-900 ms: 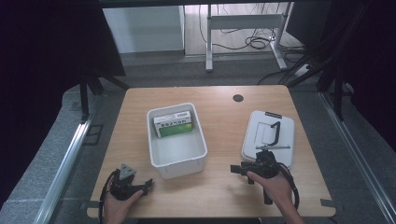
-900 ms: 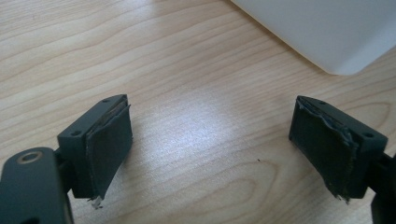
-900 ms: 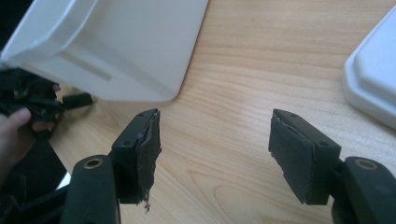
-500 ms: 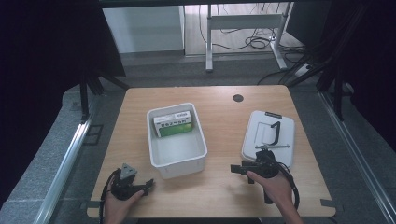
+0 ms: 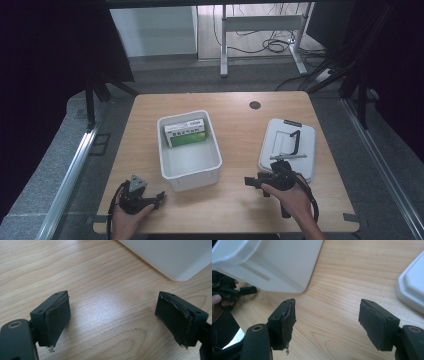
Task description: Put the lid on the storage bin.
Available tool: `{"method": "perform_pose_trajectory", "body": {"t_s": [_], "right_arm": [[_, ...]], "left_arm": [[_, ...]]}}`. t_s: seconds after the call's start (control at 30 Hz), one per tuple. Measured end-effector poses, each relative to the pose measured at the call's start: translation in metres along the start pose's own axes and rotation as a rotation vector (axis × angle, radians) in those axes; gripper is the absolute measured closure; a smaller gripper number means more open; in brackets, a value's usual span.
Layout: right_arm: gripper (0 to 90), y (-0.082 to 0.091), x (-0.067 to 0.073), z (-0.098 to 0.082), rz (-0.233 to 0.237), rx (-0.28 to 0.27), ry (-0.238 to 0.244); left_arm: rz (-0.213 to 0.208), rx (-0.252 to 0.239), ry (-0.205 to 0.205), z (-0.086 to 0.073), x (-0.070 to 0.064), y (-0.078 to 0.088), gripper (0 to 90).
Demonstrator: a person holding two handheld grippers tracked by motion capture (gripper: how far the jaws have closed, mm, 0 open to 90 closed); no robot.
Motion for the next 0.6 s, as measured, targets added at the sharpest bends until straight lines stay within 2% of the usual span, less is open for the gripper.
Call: {"method": "perform_pose_trajectory", "body": {"t_s": [0.17,0.6], "right_arm": [[29.7,0.009,0.001,0.007,0.006,-0.033,-0.024],[30.8,0.022,-0.001,0.022,0.001,-0.061,-0.017]], "left_arm": [[0.006,-0.003,0.005,-0.001,-0.001,0.001,14.3],[0.005,-0.003,0.005,0.000,-0.001,0.001,14.2]]}}
Point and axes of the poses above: each handheld gripper's, and its own axes: y roughly backward along the jaws, z roughly out of its top, x roughly to its left, the point moved 7 cm from there along -y, roughly forward along the jaws, and after that the axes turned 4 degrees about -z, right-handed, at the moved point
